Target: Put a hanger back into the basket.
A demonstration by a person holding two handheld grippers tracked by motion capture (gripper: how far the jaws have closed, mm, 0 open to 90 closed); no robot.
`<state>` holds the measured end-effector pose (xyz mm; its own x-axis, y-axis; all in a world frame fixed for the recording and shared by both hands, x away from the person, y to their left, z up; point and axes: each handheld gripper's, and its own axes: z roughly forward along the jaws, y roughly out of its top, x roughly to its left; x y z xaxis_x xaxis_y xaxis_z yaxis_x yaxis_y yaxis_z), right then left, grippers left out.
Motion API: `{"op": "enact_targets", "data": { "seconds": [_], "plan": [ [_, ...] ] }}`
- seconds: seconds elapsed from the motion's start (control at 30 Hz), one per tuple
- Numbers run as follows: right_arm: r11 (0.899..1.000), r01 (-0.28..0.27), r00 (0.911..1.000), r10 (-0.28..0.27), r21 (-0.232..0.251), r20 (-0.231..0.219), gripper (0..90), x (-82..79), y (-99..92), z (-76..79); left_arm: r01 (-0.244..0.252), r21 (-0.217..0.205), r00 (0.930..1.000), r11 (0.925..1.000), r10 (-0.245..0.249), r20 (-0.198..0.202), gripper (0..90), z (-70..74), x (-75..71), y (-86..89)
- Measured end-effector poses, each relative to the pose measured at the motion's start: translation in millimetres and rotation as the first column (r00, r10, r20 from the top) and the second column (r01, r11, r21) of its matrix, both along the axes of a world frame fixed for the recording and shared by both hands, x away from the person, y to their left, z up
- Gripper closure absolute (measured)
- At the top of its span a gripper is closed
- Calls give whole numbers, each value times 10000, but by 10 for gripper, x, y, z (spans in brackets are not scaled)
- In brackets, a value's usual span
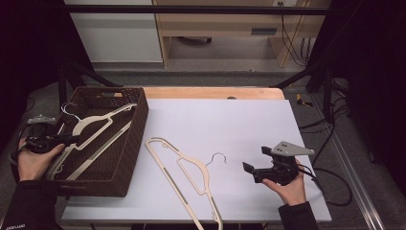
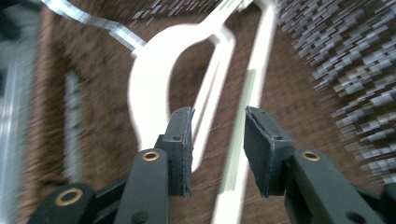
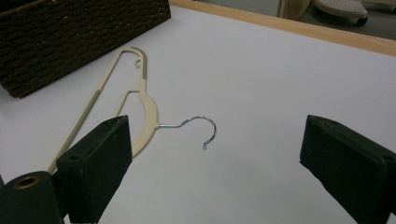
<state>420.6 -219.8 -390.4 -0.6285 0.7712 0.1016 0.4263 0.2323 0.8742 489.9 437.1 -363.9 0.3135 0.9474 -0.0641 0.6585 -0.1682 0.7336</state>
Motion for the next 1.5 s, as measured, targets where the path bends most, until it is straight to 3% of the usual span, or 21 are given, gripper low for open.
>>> {"op": "enact_targets", "data": {
  "seconds": [0.1, 0.23, 0.3, 0.4, 0.47, 0.63, 0.8, 1.0, 1.1, 1.17, 1.23, 1.27, 1.4, 1.5],
  "plan": [
    [9999, -82, 10000, 82, -62, 16, 90, -5, 10, 6, 335, -233, 9982, 9992, -322, 514, 559, 59, -67, -117],
    [9999, -105, 9999, 105, -33, -2, 87, -19, 46, 20, 890, -416, 9880, 9952, -829, 1302, 467, 135, -165, -309],
    [9999, -152, 9999, 152, -68, 42, 85, -21, 61, 30, 1217, -640, 9795, 9905, -1094, 1693, 430, 169, -216, -412],
    [9996, -269, 9996, 270, -84, 92, 84, -24, 80, 42, 1788, -690, 9673, 9815, -1625, 1946, 338, 226, -287, -582],
    [9997, -221, 9998, 221, -53, 27, 83, -34, 102, 50, 2088, -799, 9538, 9747, -1849, 2367, 302, 269, -346, -684],
    [9993, -317, 9994, 318, 180, -100, 84, -41, 140, 62, 2564, -989, 9308, 9615, -2180, 2934, 179, 299, -472, -895],
    [9988, -491, 9988, 491, 31, -73, 76, -47, 219, 73, 3349, -805, 9015, 9388, -2944, 3171, 121, 257, -606, -1128],
    [9971, -761, 9969, 760, -46, -206, 71, -56, 342, 40, 3841, -796, 8810, 9199, -3394, 3296, 85, 149, -718, -1420],
    [9959, -883, 9956, 875, -219, -334, 72, -52, 415, 1, 3862, -508, 8801, 9210, -3514, 3195, 68, 95, -766, -1546],
    [9946, -985, 9946, 973, -328, -350, 72, -51, 465, -20, 3942, -725, 8763, 9162, -3509, 3302, 74, 65, -798, -1601],
    [9934, -1084, 9934, 1069, -375, -413, 77, -55, 512, -38, 3946, -725, 8760, 9160, -3512, 3307, 71, 45, -813, -1630],
    [9927, -1133, 9928, 1114, -408, -451, 82, -58, 539, -49, 4090, -648, 8721, 9102, -3690, 3216, 70, 10, -828, -1686],
    [9906, -1284, 9881, 1237, -472, -917, 102, -49, 647, -130, 4322, -506, 8656, 9004, -3985, 3031, 68, -54, -820, -1786],
    [9878, -1313, 9860, 1214, -834, -1144, 114, -29, 704, -203, 4473, -441, 8589, 8933, -4153, 2997, 69, -83, -830, -1838]
  ]
}}
